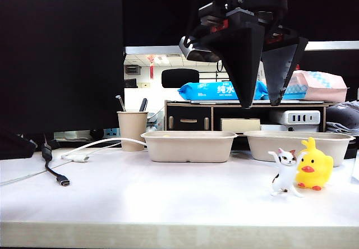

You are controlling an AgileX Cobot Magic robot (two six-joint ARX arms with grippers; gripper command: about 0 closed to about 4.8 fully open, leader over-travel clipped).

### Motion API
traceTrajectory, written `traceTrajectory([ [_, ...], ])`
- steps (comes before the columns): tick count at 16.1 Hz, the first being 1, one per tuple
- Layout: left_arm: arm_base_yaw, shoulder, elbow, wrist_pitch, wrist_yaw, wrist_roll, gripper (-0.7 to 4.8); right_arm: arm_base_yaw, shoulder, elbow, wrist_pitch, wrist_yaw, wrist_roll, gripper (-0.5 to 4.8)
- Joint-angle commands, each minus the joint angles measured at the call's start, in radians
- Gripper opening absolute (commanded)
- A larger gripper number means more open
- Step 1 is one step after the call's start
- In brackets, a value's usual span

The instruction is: Put the dolls with similar colors into the same paper box, while dolls with different colors go into separate paper boxes.

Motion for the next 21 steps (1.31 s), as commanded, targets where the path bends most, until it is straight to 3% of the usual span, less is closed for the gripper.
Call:
traceTrajectory([
  [1, -0.002, 0.001, 0.001, 0.011, 0.003, 0.001, -0.05, -0.001, -0.006, -0.036, 0.0, -0.001, 0.006, 3.15],
  [13, -0.003, 0.001, 0.001, 0.011, 0.003, 0.001, -0.05, -0.021, -0.004, -0.152, 0.144, 0.001, 0.007, 3.15],
  [21, -0.066, 0.001, 0.001, 0.011, 0.003, 0.001, -0.05, -0.023, -0.004, -0.314, 0.277, 0.005, 0.035, 3.15],
])
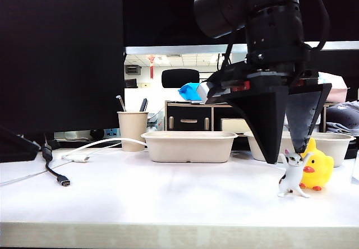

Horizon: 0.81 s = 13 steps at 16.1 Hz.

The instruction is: Put the dolls with similar colors into the same paper box, while dolls with different colors go into separate paper boxes.

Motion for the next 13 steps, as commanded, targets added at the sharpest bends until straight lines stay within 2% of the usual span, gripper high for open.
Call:
traceTrajectory([
  [1, -0.001, 0.001, 0.001, 0.011, 0.003, 0.001, -0.05, -0.004, 0.026, -0.024, 0.047, -0.028, 0.004, 3.15],
  [5, -0.001, 0.001, 0.001, 0.011, 0.003, 0.001, -0.05, -0.002, 0.023, -0.013, 0.042, -0.027, 0.006, 3.15],
  [7, -0.001, 0.001, 0.001, 0.011, 0.003, 0.001, -0.05, -0.002, 0.023, 0.005, 0.024, 0.01, 0.007, 3.15],
  [13, -0.001, 0.001, 0.001, 0.011, 0.004, 0.001, -0.05, -0.001, 0.023, 0.132, -0.041, 0.032, 0.007, 3.15],
])
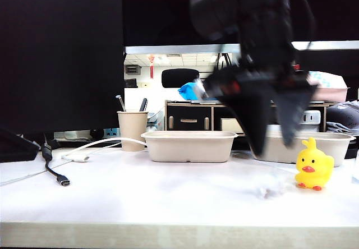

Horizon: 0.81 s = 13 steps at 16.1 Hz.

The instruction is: Put the dolls with similar colors into the same paper box, while dolls with different colors go into separate paper boxes.

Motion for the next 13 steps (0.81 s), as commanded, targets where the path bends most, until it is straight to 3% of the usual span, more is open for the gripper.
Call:
traceTrajectory([
  [1, -0.001, 0.001, 0.001, 0.011, 0.003, 0.001, -0.05, 0.001, -0.007, 0.05, -0.027, 0.004, 0.0, 3.15],
  [13, -0.001, 0.001, 0.001, 0.011, 0.003, 0.001, -0.05, 0.014, -0.003, 0.056, 0.031, -0.045, 0.041, 3.15],
])
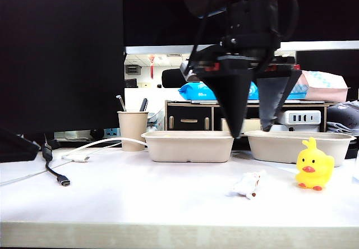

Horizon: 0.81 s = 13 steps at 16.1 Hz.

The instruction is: Put the dolls with similar colors into the same paper box, while dolls with different colors go into separate paper boxes.

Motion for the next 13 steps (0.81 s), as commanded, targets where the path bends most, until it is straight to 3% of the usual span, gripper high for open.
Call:
traceTrajectory([
  [1, -0.001, 0.0, 0.001, 0.011, 0.003, 0.001, -0.05, 0.004, 0.004, 0.0, 0.011, -0.012, 0.039, 3.15],
  [13, -0.001, 0.0, 0.001, 0.011, 0.003, 0.001, -0.05, 0.026, 0.029, -0.111, 0.16, -0.024, 0.214, 3.15],
])
